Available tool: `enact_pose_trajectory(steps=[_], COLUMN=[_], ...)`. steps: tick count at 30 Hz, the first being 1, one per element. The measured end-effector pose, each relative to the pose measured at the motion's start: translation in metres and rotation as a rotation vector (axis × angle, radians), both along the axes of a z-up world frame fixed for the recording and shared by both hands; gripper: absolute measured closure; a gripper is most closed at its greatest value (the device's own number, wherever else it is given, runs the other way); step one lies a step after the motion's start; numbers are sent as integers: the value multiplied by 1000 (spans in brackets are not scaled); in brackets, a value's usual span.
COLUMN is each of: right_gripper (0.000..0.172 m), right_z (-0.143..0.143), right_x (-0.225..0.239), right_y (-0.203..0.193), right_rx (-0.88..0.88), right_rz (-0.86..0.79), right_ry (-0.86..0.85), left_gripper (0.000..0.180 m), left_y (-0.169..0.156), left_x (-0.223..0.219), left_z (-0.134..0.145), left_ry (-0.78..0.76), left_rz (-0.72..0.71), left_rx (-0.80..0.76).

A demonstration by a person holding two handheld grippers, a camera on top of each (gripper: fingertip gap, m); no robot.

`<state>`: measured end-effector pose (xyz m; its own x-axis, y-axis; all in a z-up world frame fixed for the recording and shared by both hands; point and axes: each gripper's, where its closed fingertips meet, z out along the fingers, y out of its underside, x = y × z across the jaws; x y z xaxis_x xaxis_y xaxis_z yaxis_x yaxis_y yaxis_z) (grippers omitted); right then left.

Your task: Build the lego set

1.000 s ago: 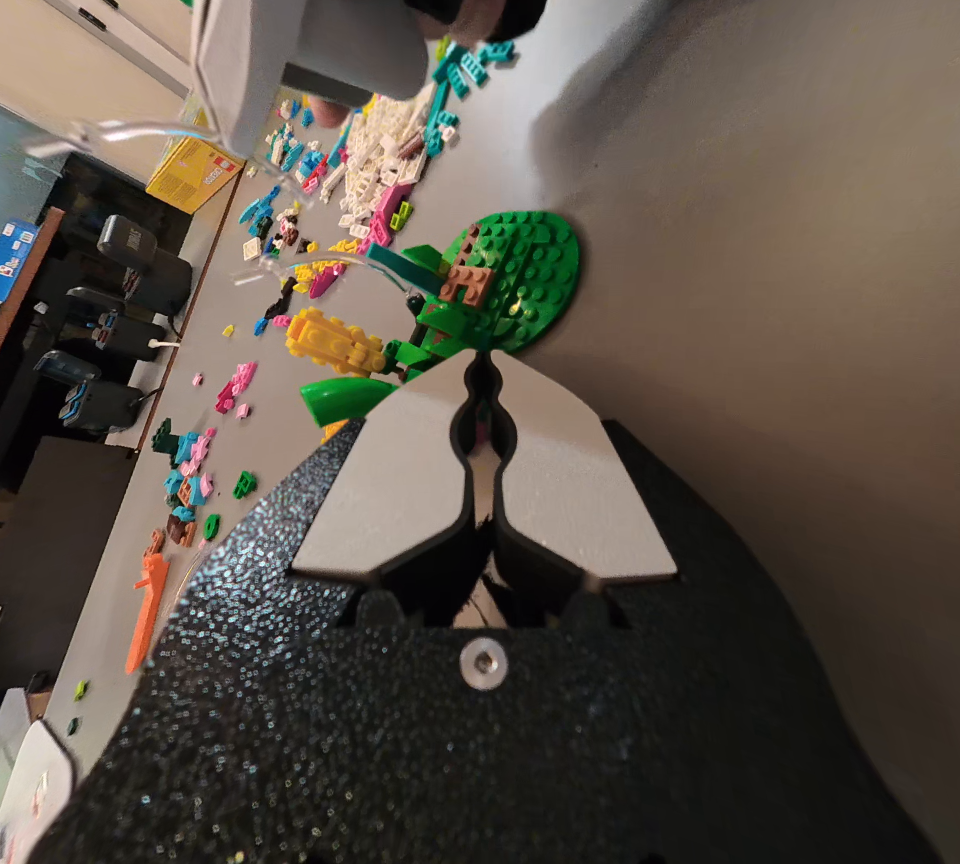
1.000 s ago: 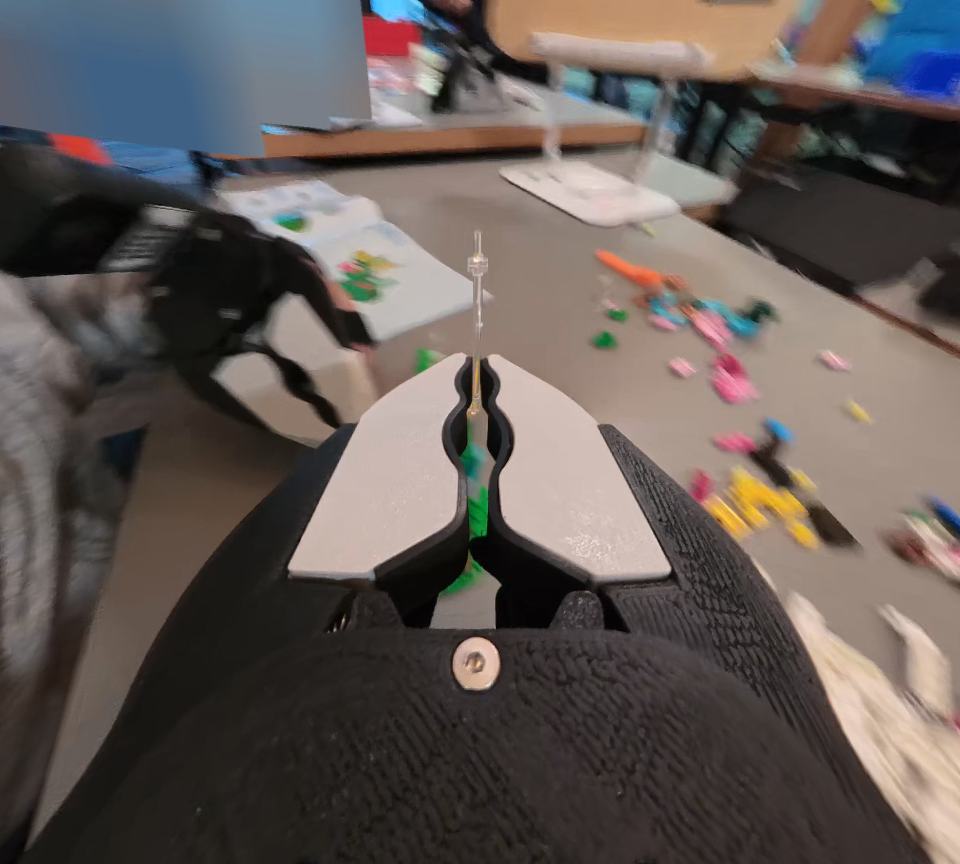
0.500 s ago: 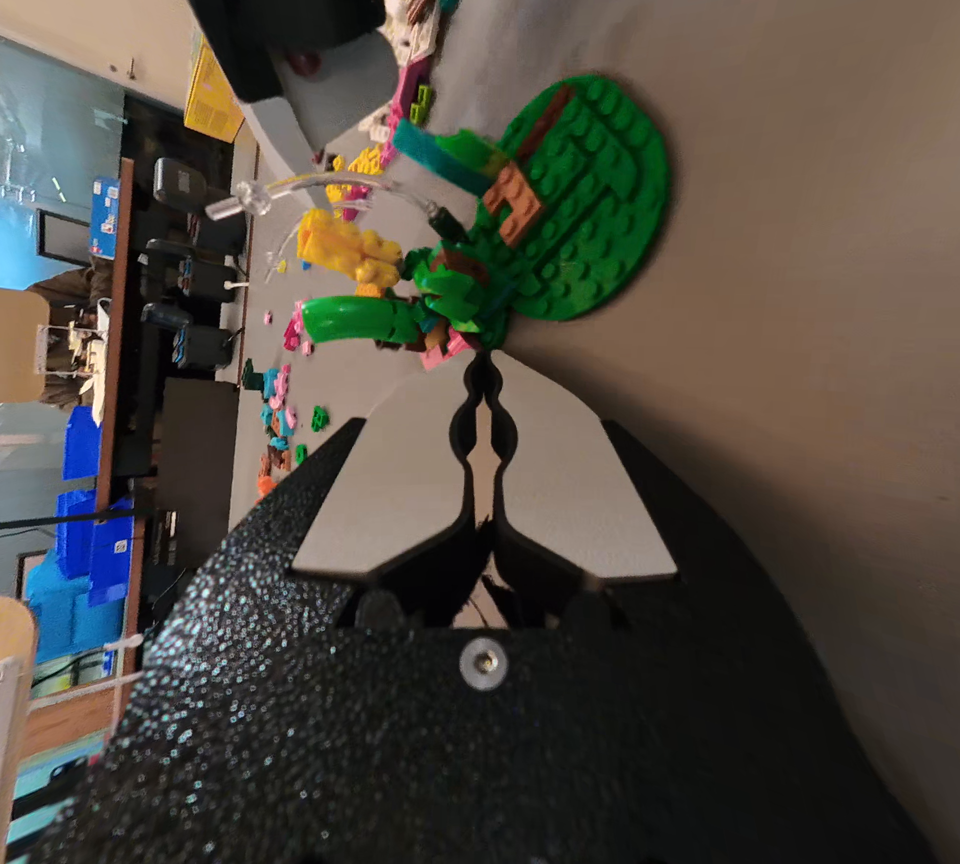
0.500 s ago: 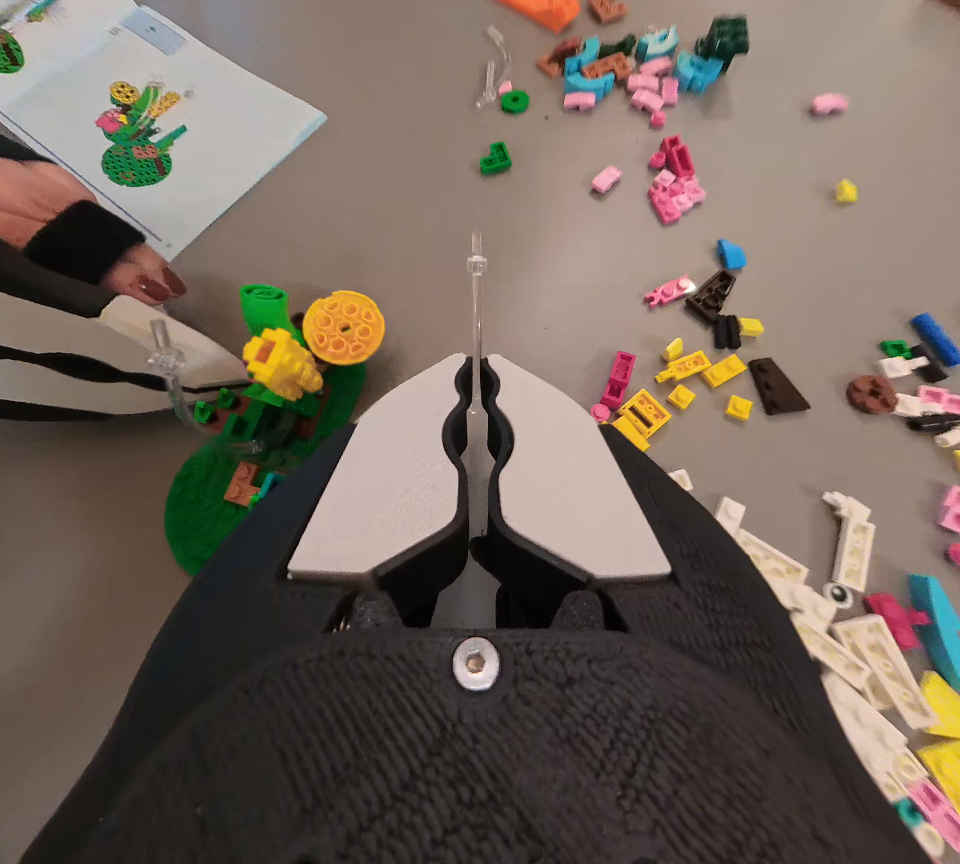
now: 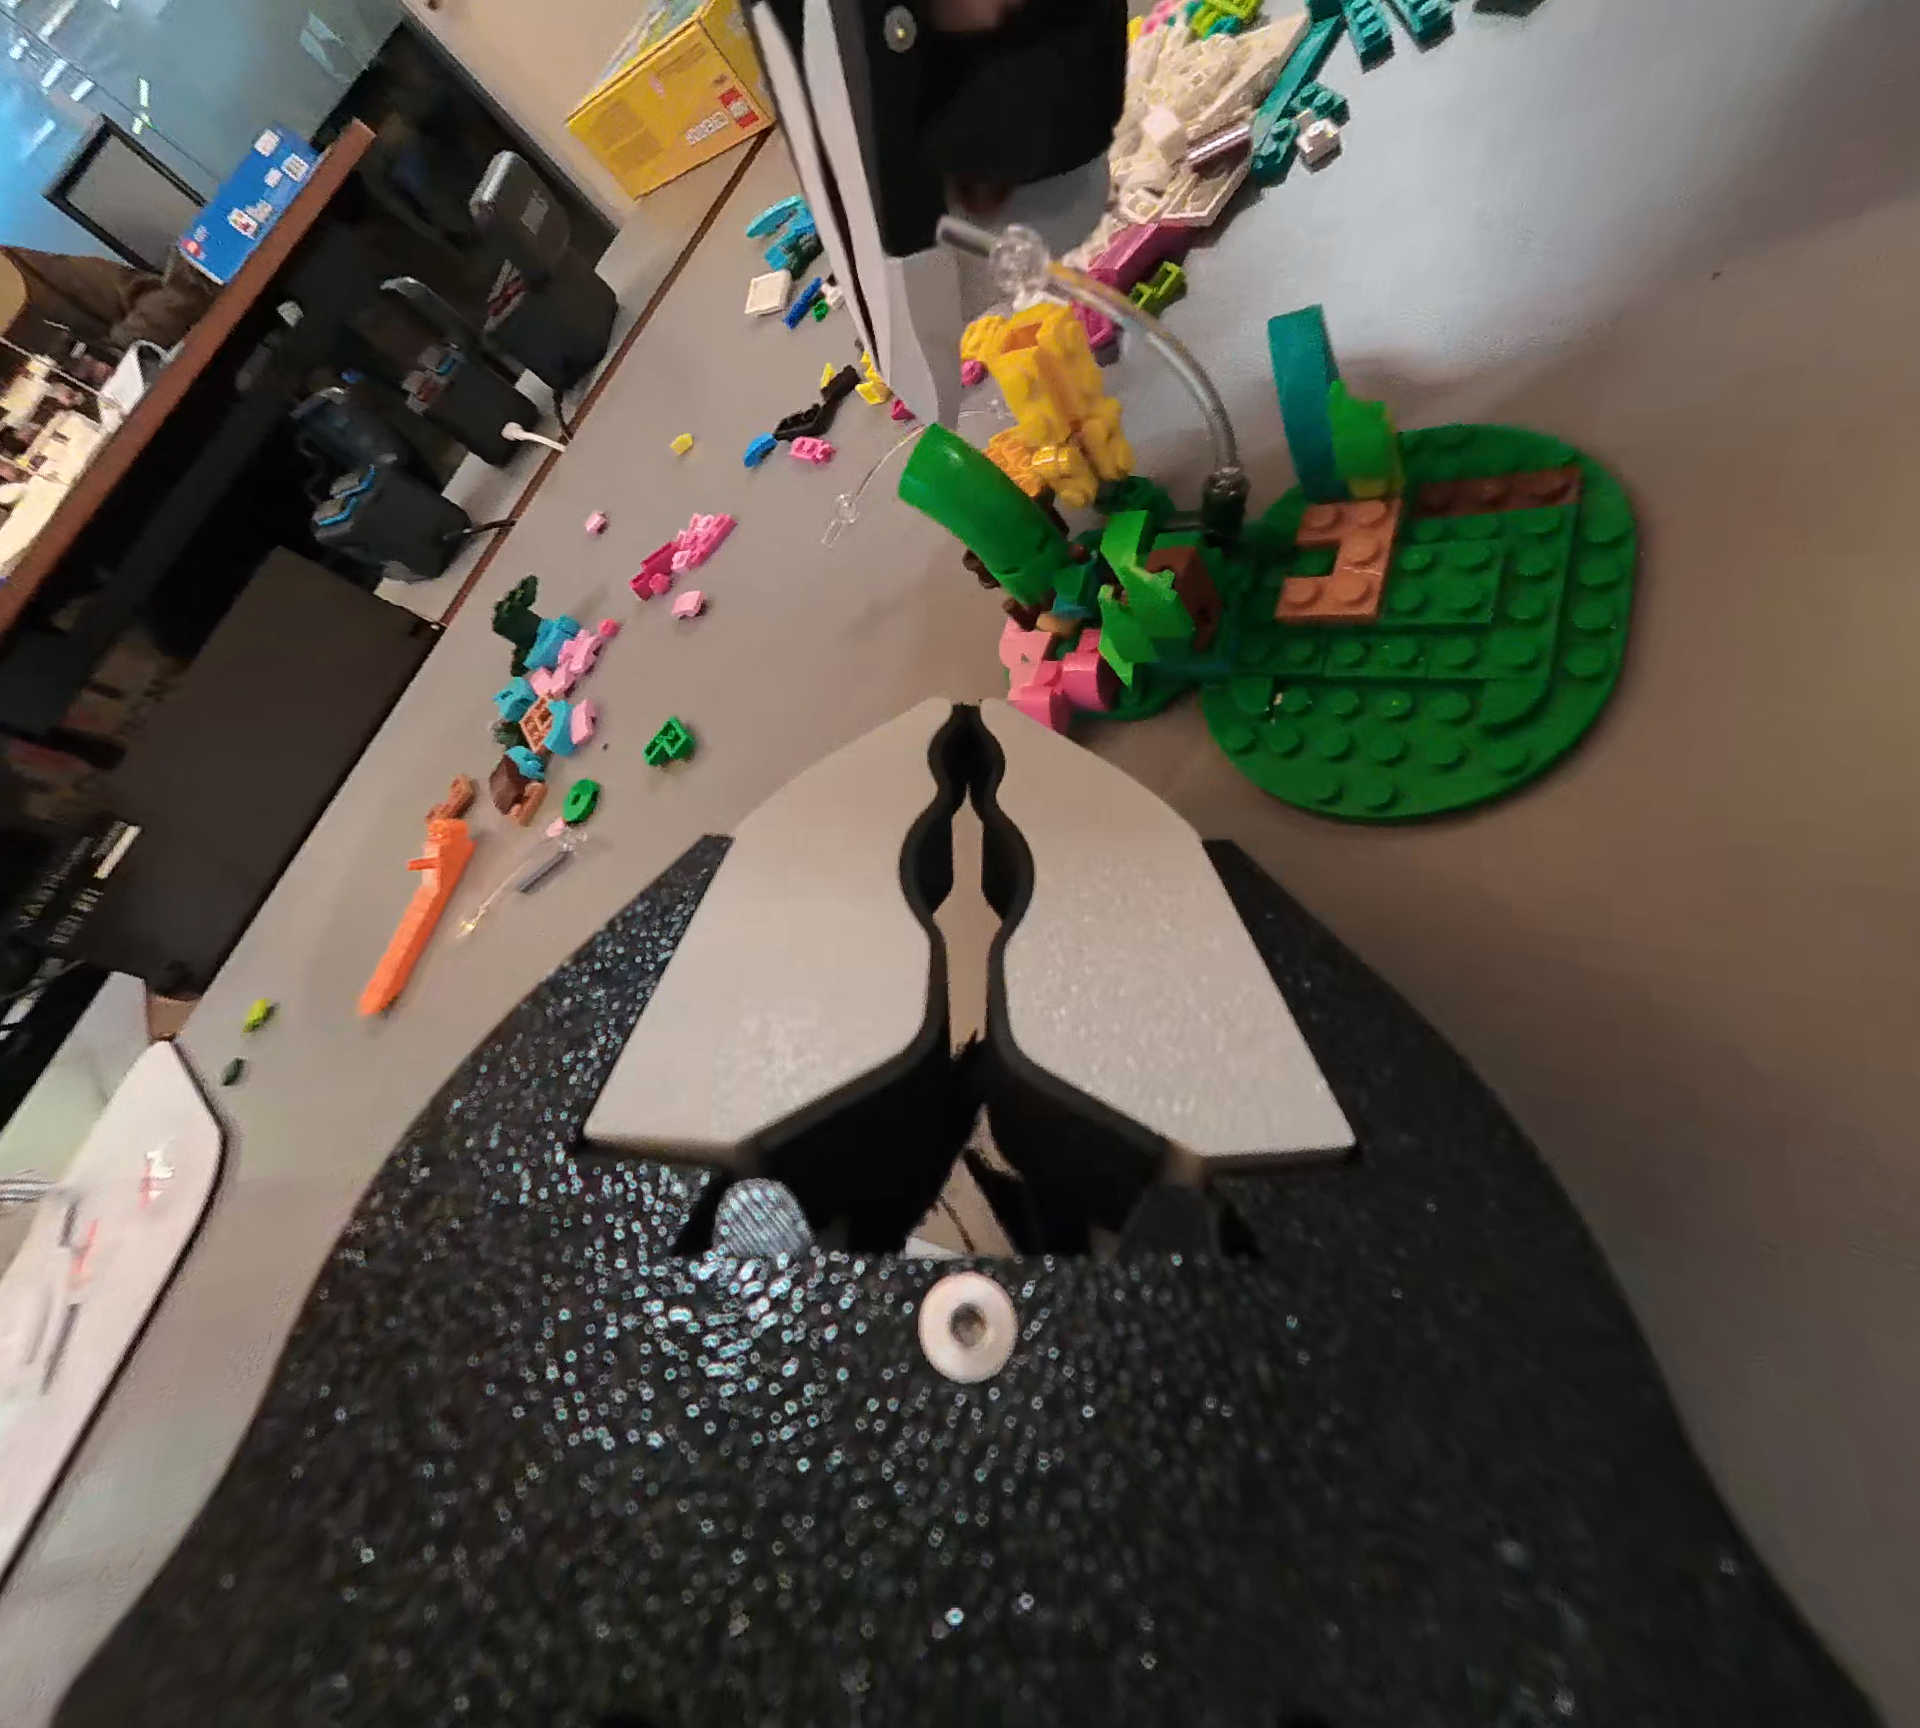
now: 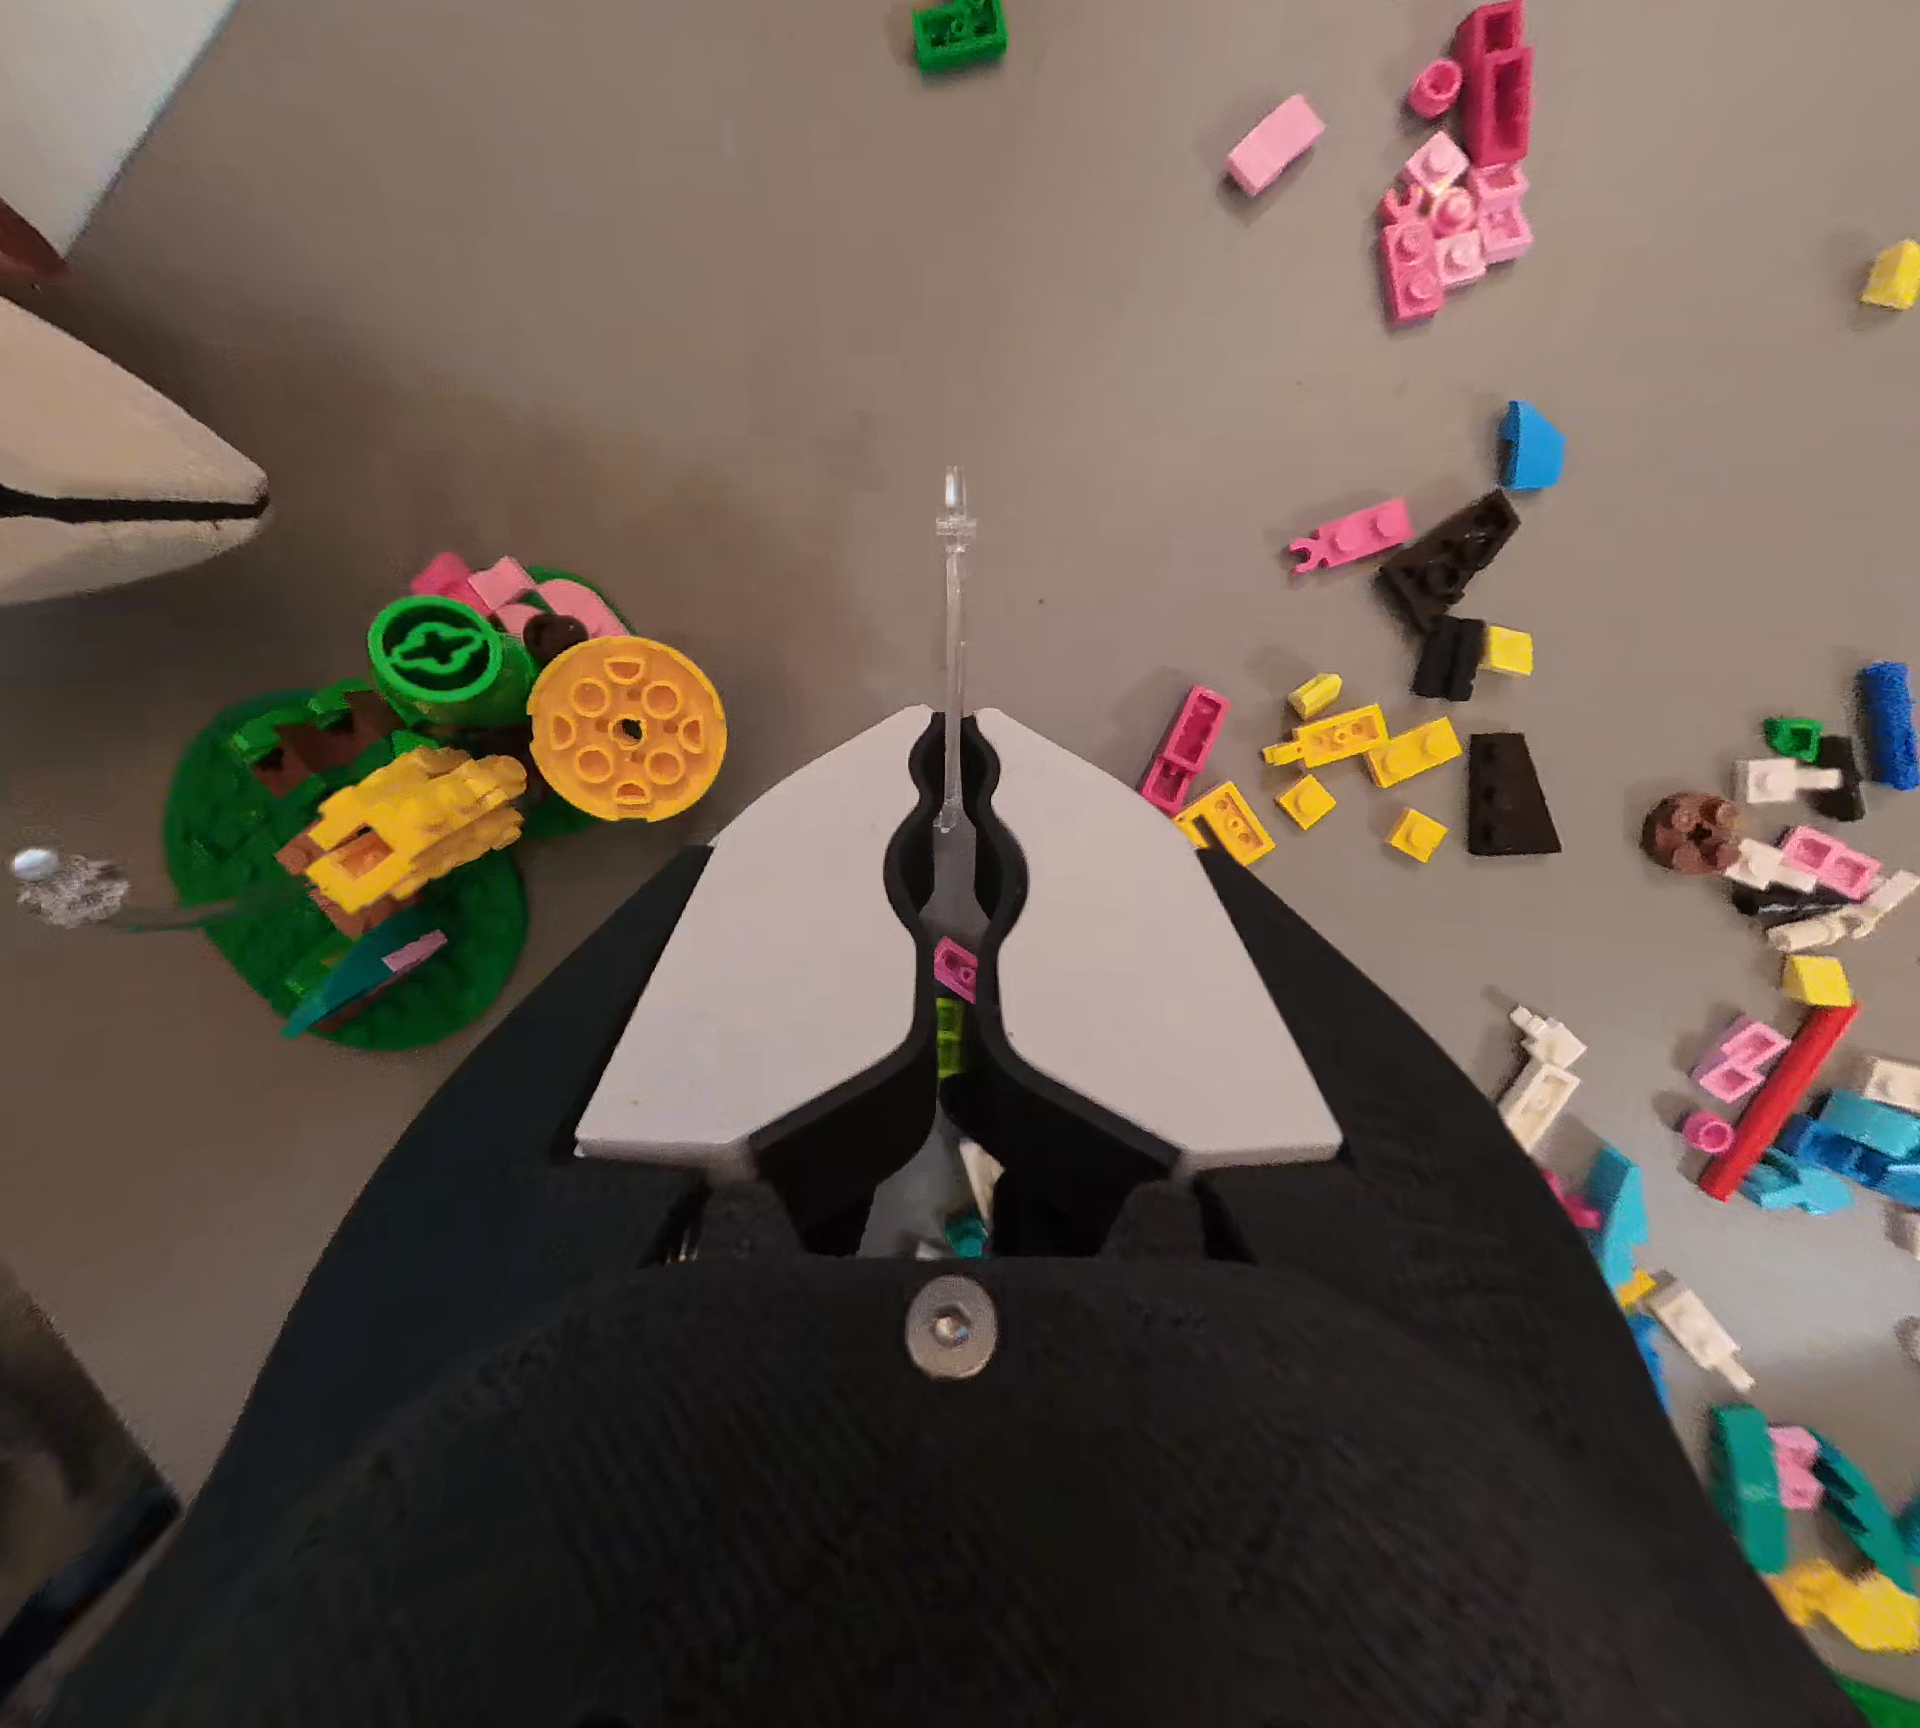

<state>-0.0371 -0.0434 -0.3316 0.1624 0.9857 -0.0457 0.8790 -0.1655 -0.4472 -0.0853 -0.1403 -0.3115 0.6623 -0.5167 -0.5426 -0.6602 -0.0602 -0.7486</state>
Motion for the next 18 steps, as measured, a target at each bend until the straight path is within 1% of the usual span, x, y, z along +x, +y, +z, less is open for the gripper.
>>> enact_pose_trajectory(steps=[2,7,11,18], right_gripper=[171,171,171,171], right_z=[-1,-5,-5,-5], right_x=[1,1,-3,-4], right_y=[1,1,3,4], right_rx=[4,24,64,114], right_rz=[30,96,116,121], right_ry=[-61,-192,-241,-273], left_gripper=[180,180,180,180], left_y=[0,-2,-3,-4], left_x=[2,6,9,13], left_z=[-2,-2,-3,-4], left_ry=[-13,12,18,12], left_rz=[-9,-32,-43,-62], left_rx=[-15,-4,-7,-17])
